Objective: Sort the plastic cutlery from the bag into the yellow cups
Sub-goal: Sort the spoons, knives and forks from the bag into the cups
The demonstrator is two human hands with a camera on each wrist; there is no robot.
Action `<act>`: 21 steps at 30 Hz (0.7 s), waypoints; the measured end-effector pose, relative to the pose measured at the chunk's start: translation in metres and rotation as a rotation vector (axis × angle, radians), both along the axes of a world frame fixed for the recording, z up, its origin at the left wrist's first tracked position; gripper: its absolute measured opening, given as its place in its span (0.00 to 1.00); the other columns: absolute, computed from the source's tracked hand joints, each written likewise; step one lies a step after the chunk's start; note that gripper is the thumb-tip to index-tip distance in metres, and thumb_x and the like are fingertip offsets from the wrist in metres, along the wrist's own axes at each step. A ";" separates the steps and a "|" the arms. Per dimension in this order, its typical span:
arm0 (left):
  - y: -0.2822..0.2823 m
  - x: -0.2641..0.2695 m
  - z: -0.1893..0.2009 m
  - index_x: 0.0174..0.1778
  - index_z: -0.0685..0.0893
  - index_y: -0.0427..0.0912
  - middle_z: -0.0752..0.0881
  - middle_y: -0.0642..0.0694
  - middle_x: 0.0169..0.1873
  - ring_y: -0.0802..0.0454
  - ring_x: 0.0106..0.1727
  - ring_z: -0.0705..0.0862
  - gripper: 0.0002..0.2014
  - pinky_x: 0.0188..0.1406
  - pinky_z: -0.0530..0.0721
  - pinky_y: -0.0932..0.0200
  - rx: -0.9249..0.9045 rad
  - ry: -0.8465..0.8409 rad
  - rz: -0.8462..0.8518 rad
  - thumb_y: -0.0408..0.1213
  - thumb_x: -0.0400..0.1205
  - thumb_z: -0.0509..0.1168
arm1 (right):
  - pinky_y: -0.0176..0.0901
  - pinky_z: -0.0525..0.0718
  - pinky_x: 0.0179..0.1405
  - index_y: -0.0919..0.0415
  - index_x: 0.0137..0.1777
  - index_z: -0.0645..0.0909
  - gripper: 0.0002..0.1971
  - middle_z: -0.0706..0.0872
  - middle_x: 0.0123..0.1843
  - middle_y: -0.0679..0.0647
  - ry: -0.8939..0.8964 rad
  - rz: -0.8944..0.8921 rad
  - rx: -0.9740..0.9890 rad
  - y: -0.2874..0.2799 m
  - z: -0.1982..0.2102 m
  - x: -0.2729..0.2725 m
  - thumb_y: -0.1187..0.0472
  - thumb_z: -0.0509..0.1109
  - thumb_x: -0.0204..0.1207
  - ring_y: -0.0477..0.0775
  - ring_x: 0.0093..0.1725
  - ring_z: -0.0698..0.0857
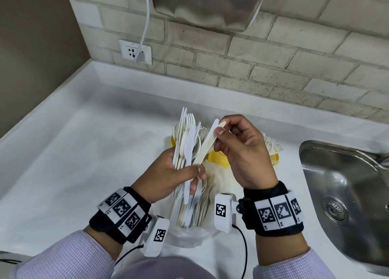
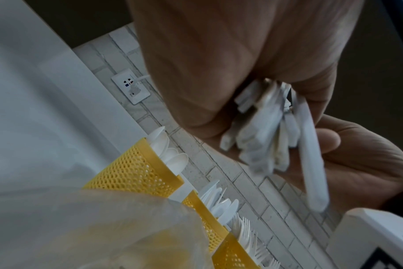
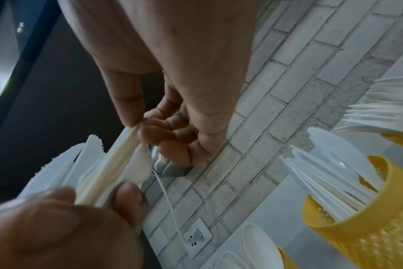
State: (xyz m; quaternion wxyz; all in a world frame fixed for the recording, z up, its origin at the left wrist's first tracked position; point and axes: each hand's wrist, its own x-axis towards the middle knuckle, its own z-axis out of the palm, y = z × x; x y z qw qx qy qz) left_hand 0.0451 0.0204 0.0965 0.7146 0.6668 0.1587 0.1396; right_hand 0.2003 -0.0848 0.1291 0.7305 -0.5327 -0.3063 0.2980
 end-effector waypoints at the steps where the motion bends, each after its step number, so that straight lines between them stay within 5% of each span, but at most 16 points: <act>1: 0.000 0.000 0.000 0.50 0.84 0.37 0.90 0.39 0.38 0.39 0.28 0.83 0.03 0.36 0.86 0.50 0.001 0.002 -0.006 0.31 0.83 0.68 | 0.45 0.79 0.36 0.58 0.47 0.82 0.04 0.82 0.40 0.53 0.027 -0.001 0.003 0.000 0.002 0.001 0.67 0.72 0.76 0.56 0.32 0.78; 5: 0.001 0.000 0.001 0.47 0.83 0.39 0.90 0.39 0.37 0.40 0.27 0.82 0.00 0.35 0.85 0.53 -0.007 -0.002 -0.022 0.31 0.82 0.68 | 0.44 0.77 0.35 0.61 0.49 0.78 0.02 0.79 0.38 0.56 0.130 0.001 0.033 -0.001 0.006 0.003 0.65 0.69 0.79 0.54 0.32 0.76; 8: 0.002 0.001 0.000 0.46 0.84 0.41 0.90 0.38 0.37 0.40 0.25 0.80 0.06 0.32 0.85 0.53 -0.020 -0.025 -0.034 0.26 0.84 0.67 | 0.45 0.76 0.35 0.61 0.50 0.84 0.03 0.79 0.41 0.59 -0.032 0.031 -0.069 -0.001 0.002 0.005 0.64 0.70 0.79 0.56 0.32 0.74; 11: 0.003 0.001 -0.001 0.46 0.86 0.44 0.89 0.38 0.36 0.40 0.25 0.79 0.12 0.30 0.85 0.54 -0.037 -0.037 -0.045 0.21 0.86 0.66 | 0.41 0.77 0.37 0.62 0.54 0.88 0.05 0.85 0.41 0.51 -0.162 0.061 -0.127 -0.003 -0.002 0.003 0.69 0.72 0.82 0.55 0.34 0.76; 16: 0.004 0.001 -0.001 0.43 0.87 0.48 0.89 0.38 0.35 0.42 0.24 0.79 0.13 0.28 0.84 0.52 -0.026 -0.034 -0.042 0.24 0.86 0.67 | 0.50 0.84 0.44 0.61 0.51 0.88 0.04 0.86 0.43 0.53 0.077 -0.030 0.030 -0.002 0.005 0.006 0.65 0.73 0.79 0.57 0.42 0.83; 19: 0.004 0.001 -0.001 0.47 0.87 0.42 0.88 0.37 0.34 0.45 0.22 0.78 0.08 0.25 0.84 0.52 -0.051 -0.034 -0.032 0.25 0.86 0.66 | 0.62 0.90 0.51 0.56 0.54 0.81 0.05 0.88 0.49 0.58 0.295 -0.037 0.163 -0.004 0.016 0.010 0.61 0.63 0.87 0.66 0.49 0.91; 21: 0.003 0.001 -0.001 0.50 0.86 0.38 0.87 0.38 0.33 0.47 0.22 0.79 0.04 0.24 0.83 0.53 -0.063 -0.031 -0.028 0.26 0.86 0.67 | 0.61 0.91 0.45 0.53 0.54 0.76 0.08 0.89 0.46 0.60 0.367 -0.114 0.246 -0.006 0.025 0.012 0.55 0.57 0.92 0.66 0.41 0.91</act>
